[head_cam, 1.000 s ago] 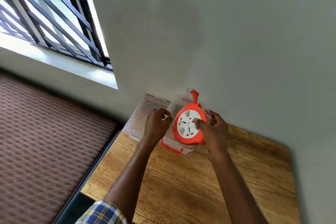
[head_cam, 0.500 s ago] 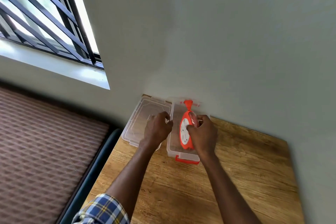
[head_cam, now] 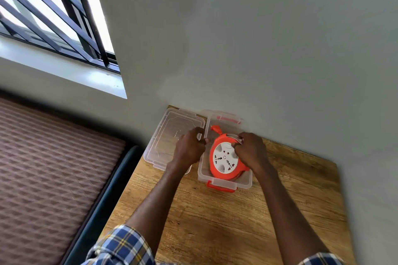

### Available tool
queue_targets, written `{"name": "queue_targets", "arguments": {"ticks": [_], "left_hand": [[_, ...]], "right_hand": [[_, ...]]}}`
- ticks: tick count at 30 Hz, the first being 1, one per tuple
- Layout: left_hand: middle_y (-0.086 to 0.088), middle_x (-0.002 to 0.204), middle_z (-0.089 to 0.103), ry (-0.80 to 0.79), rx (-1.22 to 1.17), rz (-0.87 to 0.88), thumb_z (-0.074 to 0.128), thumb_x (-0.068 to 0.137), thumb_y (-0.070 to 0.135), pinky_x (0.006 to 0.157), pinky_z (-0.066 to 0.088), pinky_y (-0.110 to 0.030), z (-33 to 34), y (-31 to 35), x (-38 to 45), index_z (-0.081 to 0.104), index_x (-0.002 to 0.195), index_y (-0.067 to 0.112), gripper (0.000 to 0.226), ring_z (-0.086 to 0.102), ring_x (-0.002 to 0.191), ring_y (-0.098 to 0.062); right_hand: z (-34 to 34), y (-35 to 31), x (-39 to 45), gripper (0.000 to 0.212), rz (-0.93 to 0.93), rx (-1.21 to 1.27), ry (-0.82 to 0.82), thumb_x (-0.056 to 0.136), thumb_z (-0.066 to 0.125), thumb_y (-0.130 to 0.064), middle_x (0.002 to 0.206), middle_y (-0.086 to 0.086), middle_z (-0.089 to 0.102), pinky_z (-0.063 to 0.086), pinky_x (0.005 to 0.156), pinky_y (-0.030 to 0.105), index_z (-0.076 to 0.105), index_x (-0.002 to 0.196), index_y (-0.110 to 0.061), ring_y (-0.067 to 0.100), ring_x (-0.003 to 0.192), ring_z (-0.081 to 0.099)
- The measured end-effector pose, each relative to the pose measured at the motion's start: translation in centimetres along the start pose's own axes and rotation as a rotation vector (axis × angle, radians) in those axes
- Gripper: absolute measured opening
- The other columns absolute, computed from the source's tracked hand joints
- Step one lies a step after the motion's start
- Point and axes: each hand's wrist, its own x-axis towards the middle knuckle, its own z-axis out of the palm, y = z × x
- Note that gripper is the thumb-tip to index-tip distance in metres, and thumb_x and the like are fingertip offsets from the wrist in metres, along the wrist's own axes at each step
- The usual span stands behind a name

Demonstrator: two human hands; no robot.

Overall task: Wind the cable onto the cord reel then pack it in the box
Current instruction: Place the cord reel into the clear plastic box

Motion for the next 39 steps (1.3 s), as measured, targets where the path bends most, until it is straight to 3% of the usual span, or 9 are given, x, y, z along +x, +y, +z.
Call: {"name": "queue_targets", "arguments": {"ticks": [8, 14, 19, 22, 25, 29, 32, 35, 39], "left_hand": [[-0.01, 0.11, 0.08, 0.072, 0.001, -0.005, 0.069, 0.096, 0.04, 0.079, 0.063, -0.049, 0.6, 0.0, -0.8, 0.068, 0.132, 0.027, 0.038, 0.076, 0.092, -0.034], [-0.004, 0.112, 0.079, 0.232, 0.016, -0.052, 0.066, 0.103, 0.035, 0.072, 0.057, -0.037, 1.3, 0.6, -3.2, 0.074, 0.117, 0.02, 0.022, 0.074, 0.093, -0.023], [-0.003, 0.103, 0.078, 0.331, 0.009, -0.051, 0.062, 0.104, 0.023, 0.059, 0.045, -0.022, 1.2, 0.7, -6.4, 0.074, 0.116, 0.015, 0.019, 0.067, 0.078, -0.01], [0.004, 0.092, 0.074, 0.383, 0.037, -0.099, 0.061, 0.105, 0.022, 0.054, 0.038, -0.008, 0.8, -0.1, -9.0, 0.075, 0.111, 0.015, 0.017, 0.061, 0.072, 0.003], [0.001, 0.091, 0.076, 0.455, 0.061, -0.167, 0.06, 0.104, 0.024, 0.057, 0.041, -0.016, 0.0, -2.0, -11.4, 0.077, 0.109, 0.014, 0.021, 0.066, 0.075, -0.009], [-0.003, 0.087, 0.079, 0.434, -0.032, -0.199, 0.059, 0.104, 0.03, 0.066, 0.057, -0.034, -0.6, -3.8, -12.6, 0.077, 0.108, 0.019, 0.021, 0.073, 0.077, -0.018], [0.001, 0.074, 0.075, 0.293, -0.098, -0.155, 0.061, 0.102, 0.047, 0.068, 0.063, -0.049, -0.3, -2.8, -11.5, 0.075, 0.107, 0.024, 0.027, 0.074, 0.066, -0.017], [0.0, 0.085, 0.078, 0.166, 0.041, -0.122, 0.063, 0.097, 0.06, 0.074, 0.062, -0.042, 0.5, -1.3, -10.3, 0.068, 0.125, 0.028, 0.043, 0.075, 0.075, -0.017], [-0.01, 0.113, 0.077, 0.109, 0.163, -0.072, 0.064, 0.094, 0.031, 0.086, 0.058, -0.042, 2.1, -0.4, -9.1, 0.054, 0.15, 0.024, 0.058, 0.073, 0.102, -0.029]], "right_hand": [[1.5, 0.4, 0.9, 0.039, -0.125, -0.266, 0.041, 0.089, 0.073, -0.031, 0.127, 0.008, 0.064, 0.054, 0.09, 0.04, 0.068, 0.126, -0.021, 0.029, 0.117, 0.059], [1.8, 2.4, -1.1, 0.023, -0.061, 0.222, 0.285, 0.091, 0.073, -0.028, 0.113, 0.006, 0.068, 0.057, 0.08, 0.037, 0.075, 0.111, -0.019, 0.025, 0.104, 0.064], [2.3, 1.6, -5.7, 0.016, -0.048, 0.59, 0.423, 0.093, 0.064, -0.008, 0.101, 0.004, 0.074, 0.049, 0.07, 0.019, 0.077, 0.101, -0.014, 0.017, 0.093, 0.068], [3.7, -0.1, -8.5, 0.02, -0.241, 0.635, 0.385, 0.09, 0.063, -0.006, 0.105, 0.0, 0.073, 0.056, 0.084, 0.031, 0.075, 0.102, -0.017, 0.018, 0.099, 0.068], [5.1, -1.2, -9.7, 0.027, -0.454, 0.401, 0.215, 0.09, 0.069, -0.017, 0.121, -0.001, 0.068, 0.053, 0.093, 0.039, 0.071, 0.115, -0.025, 0.02, 0.114, 0.061], [6.2, -1.0, -9.8, 0.037, -0.382, 0.318, -0.001, 0.093, 0.068, -0.02, 0.137, 0.003, 0.059, 0.045, 0.103, 0.038, 0.066, 0.13, -0.025, 0.026, 0.127, 0.054], [5.4, -0.2, -8.6, 0.029, -0.341, 0.427, 0.135, 0.092, 0.069, -0.014, 0.129, 0.006, 0.065, 0.042, 0.102, 0.03, 0.071, 0.121, -0.02, 0.024, 0.122, 0.058], [3.5, 0.9, -5.5, 0.028, -0.244, 0.353, 0.307, 0.09, 0.069, -0.012, 0.122, 0.008, 0.066, 0.047, 0.097, 0.031, 0.072, 0.117, -0.016, 0.027, 0.115, 0.061], [1.6, 2.0, -0.2, 0.052, -0.215, 0.033, 0.3, 0.093, 0.067, -0.019, 0.154, 0.008, 0.044, 0.047, 0.106, 0.045, 0.052, 0.143, -0.019, 0.031, 0.141, 0.04]]}}
